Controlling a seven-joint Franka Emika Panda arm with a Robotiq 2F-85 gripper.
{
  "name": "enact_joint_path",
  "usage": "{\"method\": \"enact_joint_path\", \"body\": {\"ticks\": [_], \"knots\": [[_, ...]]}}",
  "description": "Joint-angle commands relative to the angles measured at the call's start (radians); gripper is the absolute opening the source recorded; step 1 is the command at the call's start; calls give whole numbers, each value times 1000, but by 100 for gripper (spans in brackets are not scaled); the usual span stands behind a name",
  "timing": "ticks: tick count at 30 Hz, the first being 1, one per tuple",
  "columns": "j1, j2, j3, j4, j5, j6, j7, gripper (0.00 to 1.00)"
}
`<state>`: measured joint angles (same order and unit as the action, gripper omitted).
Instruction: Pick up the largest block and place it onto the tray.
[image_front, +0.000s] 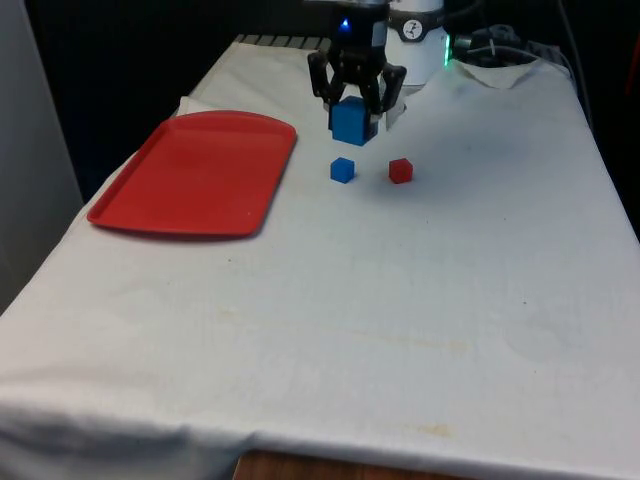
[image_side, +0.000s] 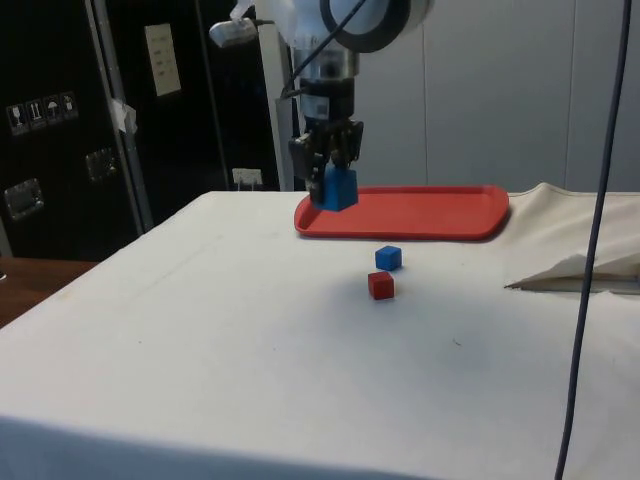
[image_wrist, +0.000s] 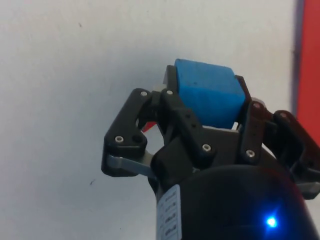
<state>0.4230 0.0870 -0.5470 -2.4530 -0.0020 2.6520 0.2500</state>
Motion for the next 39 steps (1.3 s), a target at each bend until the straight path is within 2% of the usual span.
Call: {"method": "enact_joint_path", "body": {"ticks": [1,2,3,4,10,11,12,15,20,21,22,29,30,32,36,37,38,39], "knots": [[-3,-14,-14,-10,-25,8,4,0],[-4,-20,-20,-14,-28,8,-2,0],[0,-14,-13,-8,-3,0,-11,0],[-5,-26,-27,-17,-31,8,-6,0],[-7,-65,-70,-35,-60,2,-31,0],[-2,-63,-66,-33,-38,-1,-40,0],[-8,-69,-75,-37,-65,1,-33,0],[-9,-83,-102,-48,-76,3,-52,0],[-9,-83,-137,-55,-63,8,-98,0],[-4,-80,-131,-49,-60,-1,-90,0],[-10,-81,-152,-58,-58,11,-118,0],[-11,-62,-206,-63,-38,22,-192,0],[-6,-60,-200,-54,-57,7,-163,0],[-12,-53,-217,-64,-28,28,-214,0],[-16,-27,-238,-63,2,43,-263,0],[-18,-12,-246,-61,22,54,-290,0],[-12,-2,-252,-55,6,48,-271,0],[-19,-4,-249,-60,33,58,-303,0]]}}
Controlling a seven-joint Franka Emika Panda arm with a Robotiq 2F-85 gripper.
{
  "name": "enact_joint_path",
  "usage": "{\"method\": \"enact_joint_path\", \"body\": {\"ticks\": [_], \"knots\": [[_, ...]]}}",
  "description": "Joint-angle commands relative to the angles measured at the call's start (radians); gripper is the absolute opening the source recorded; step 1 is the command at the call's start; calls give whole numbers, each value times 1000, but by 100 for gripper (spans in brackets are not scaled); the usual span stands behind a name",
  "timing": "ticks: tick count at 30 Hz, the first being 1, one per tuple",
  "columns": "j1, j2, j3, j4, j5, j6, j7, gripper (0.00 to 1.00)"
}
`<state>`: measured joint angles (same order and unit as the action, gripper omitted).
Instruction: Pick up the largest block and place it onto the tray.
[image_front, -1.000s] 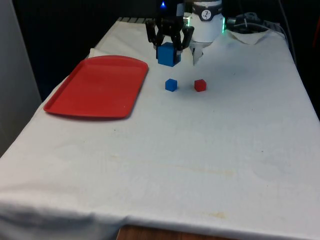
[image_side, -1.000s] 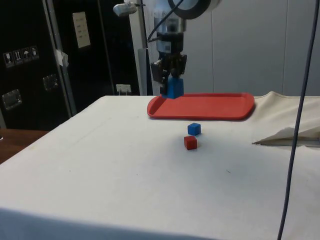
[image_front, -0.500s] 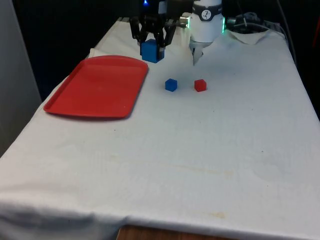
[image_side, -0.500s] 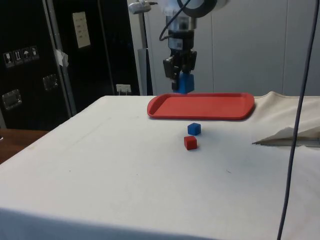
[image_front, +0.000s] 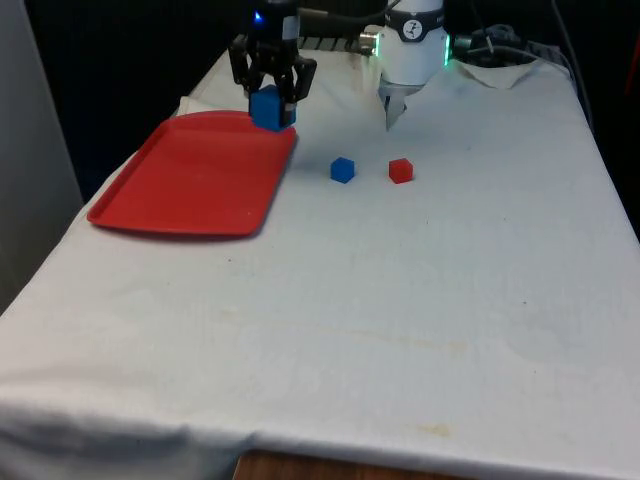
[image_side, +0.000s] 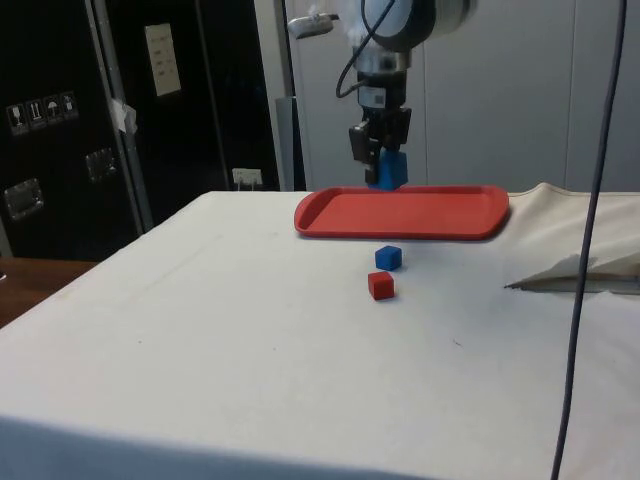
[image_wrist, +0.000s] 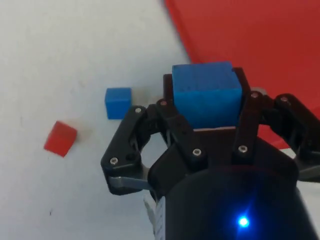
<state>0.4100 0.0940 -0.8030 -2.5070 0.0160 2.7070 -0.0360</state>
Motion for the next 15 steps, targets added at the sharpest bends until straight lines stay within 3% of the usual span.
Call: {"method": "enact_joint_path", "body": {"ticks": [1,5,6,7,13,14,15], "knots": [[-8,-2,3,-5,27,11,-33,0],[-16,35,-6,3,82,35,-96,0],[-5,52,-18,10,69,30,-79,0],[-19,54,-9,7,114,47,-130,0],[-35,128,-6,32,237,79,-252,0],[-19,152,-24,38,232,74,-240,0],[-37,138,-5,36,255,82,-268,0]]}}
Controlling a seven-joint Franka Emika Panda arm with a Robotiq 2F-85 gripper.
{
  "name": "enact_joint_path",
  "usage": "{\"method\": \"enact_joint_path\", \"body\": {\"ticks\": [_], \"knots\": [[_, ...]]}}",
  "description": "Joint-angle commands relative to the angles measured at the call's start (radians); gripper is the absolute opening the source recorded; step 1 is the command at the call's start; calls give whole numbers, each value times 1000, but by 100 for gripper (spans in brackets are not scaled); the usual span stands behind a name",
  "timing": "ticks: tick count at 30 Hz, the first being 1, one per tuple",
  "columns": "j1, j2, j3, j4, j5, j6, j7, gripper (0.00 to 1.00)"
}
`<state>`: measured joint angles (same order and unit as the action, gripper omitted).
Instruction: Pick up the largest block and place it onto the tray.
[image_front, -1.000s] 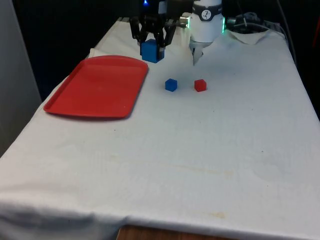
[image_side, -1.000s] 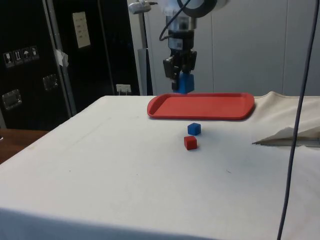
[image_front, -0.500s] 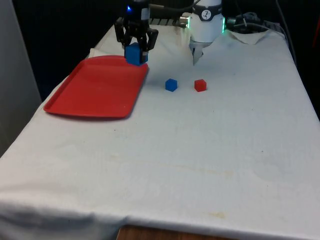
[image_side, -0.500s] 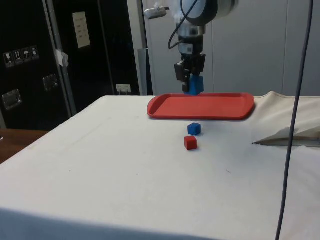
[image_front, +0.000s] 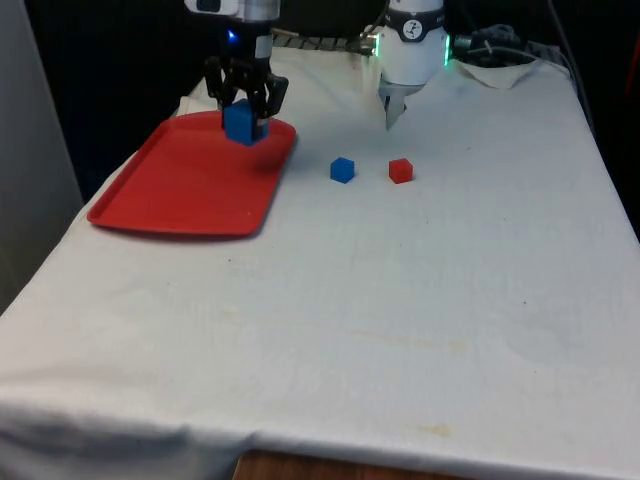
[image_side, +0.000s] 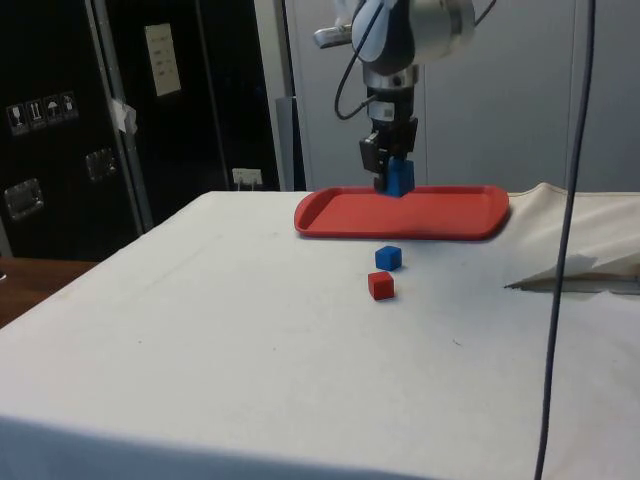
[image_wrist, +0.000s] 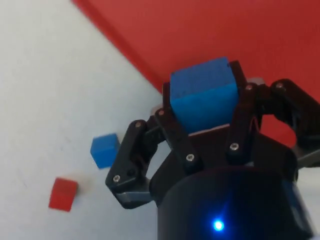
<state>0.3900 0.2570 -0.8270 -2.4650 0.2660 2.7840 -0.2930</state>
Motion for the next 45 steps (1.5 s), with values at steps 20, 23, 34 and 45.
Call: {"method": "enact_joint_path", "body": {"ticks": [20,23,34,45], "knots": [[-52,206,38,139,369,-31,-325,0],[-66,255,34,170,447,-53,-396,0],[-75,387,-10,263,659,-141,-580,3],[-72,400,-28,276,683,-169,-603,98]]}}
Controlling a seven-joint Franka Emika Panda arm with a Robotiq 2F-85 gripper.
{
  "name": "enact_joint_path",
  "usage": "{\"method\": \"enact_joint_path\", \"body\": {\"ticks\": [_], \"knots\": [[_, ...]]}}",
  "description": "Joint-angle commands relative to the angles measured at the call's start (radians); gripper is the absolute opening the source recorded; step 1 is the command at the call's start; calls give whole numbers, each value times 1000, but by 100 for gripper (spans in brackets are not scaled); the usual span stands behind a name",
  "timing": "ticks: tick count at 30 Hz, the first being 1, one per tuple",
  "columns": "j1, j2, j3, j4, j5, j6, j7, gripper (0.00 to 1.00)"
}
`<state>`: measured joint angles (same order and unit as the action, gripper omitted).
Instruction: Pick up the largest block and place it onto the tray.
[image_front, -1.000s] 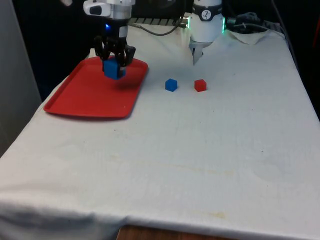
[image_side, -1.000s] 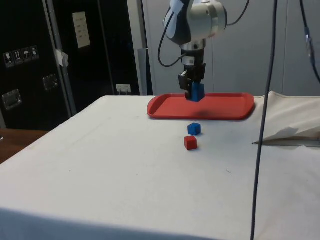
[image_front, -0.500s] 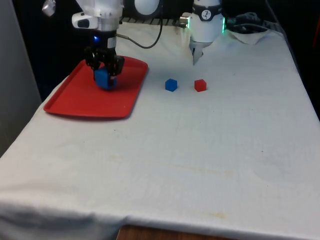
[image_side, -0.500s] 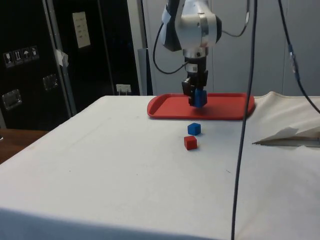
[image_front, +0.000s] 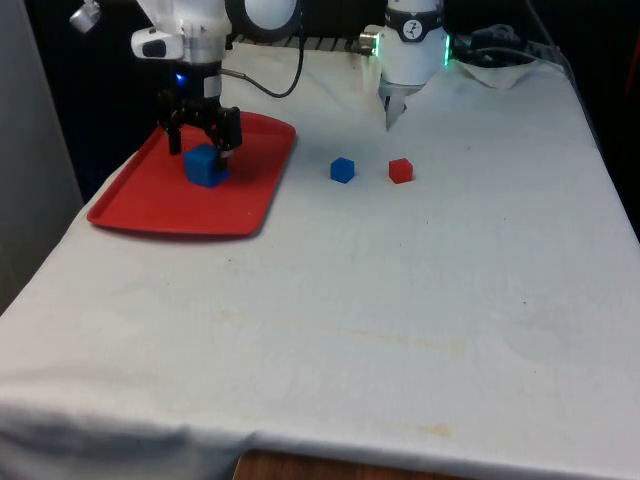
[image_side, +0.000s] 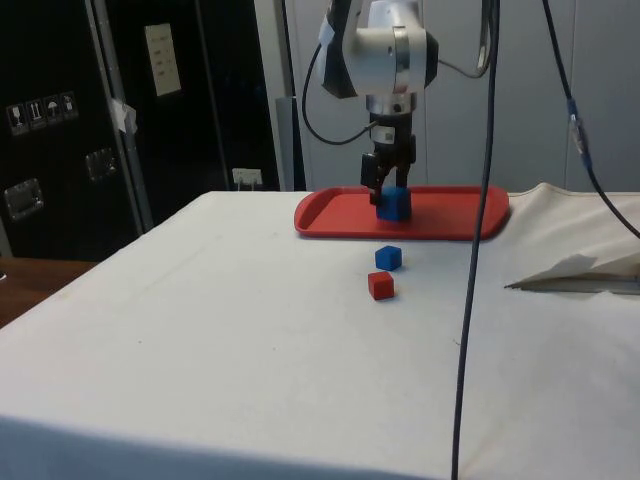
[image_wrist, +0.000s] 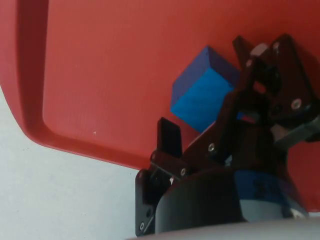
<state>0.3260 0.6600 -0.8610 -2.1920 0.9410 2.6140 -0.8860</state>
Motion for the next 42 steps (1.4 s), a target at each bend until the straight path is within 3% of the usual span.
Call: {"method": "enact_joint_path", "body": {"ticks": [1,7,16,17,18,19,26,27,28,35,36,37,42], "knots": [[-8,-3,6,4,8,1,-11,100],[-8,-3,4,4,6,0,-10,100],[42,-42,-57,-11,-41,-14,19,100],[46,-47,-62,-12,-46,-15,21,100],[30,-48,-43,-6,-27,-2,5,100],[49,-53,-66,-13,-53,-15,25,100],[70,-92,-92,-12,-110,-19,54,100],[52,-91,-71,-9,-85,-4,33,100],[72,-97,-94,-11,-116,-19,57,100],[88,-134,-99,-3,-189,-17,107,100],[71,-142,-81,-2,-170,-4,88,100],[89,-138,-98,-2,-199,-17,114,100],[100,-159,-99,10,-262,-18,162,100]]}}
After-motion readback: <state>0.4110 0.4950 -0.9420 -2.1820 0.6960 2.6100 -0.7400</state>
